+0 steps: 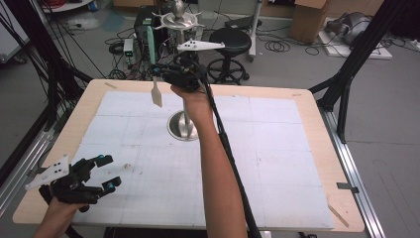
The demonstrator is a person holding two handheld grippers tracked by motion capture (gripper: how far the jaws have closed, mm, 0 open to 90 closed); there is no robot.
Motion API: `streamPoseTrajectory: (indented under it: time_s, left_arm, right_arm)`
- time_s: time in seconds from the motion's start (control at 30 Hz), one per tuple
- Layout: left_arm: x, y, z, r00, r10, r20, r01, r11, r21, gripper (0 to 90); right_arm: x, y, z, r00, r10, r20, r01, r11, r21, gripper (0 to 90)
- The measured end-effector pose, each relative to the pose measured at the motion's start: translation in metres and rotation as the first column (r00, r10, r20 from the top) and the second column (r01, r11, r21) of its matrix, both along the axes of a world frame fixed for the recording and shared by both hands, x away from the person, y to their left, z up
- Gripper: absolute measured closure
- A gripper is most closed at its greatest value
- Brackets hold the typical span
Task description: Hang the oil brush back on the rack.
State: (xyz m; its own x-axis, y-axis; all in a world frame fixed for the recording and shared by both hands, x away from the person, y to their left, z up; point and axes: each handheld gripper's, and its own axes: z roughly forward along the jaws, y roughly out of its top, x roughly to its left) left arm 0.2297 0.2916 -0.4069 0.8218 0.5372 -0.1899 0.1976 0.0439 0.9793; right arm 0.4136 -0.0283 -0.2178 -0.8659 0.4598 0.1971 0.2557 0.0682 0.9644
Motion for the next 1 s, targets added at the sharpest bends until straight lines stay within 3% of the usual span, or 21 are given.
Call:
streamPoseTrajectory:
  time_s: [0.43, 1.0]
  left_arm:
    - [-0.0004, -0.0018, -0.0003, 1.0, -0.008, 0.004, 0.008, 0.9999, 0.008, 15.3]
    - [-0.0008, -0.0024, -0.0005, 0.9998, -0.02, 0.006, 0.02, 0.9997, 0.014, 15.9]
  right_arm:
    - [0.0009, -0.0025, 0.0011, 0.9985, -0.046, -0.031, 0.046, 0.9989, 0.011, 84.2]
    - [0.0016, -0.0034, 0.0002, 0.9966, -0.066, -0.049, 0.068, 0.9975, 0.023, 84.2]
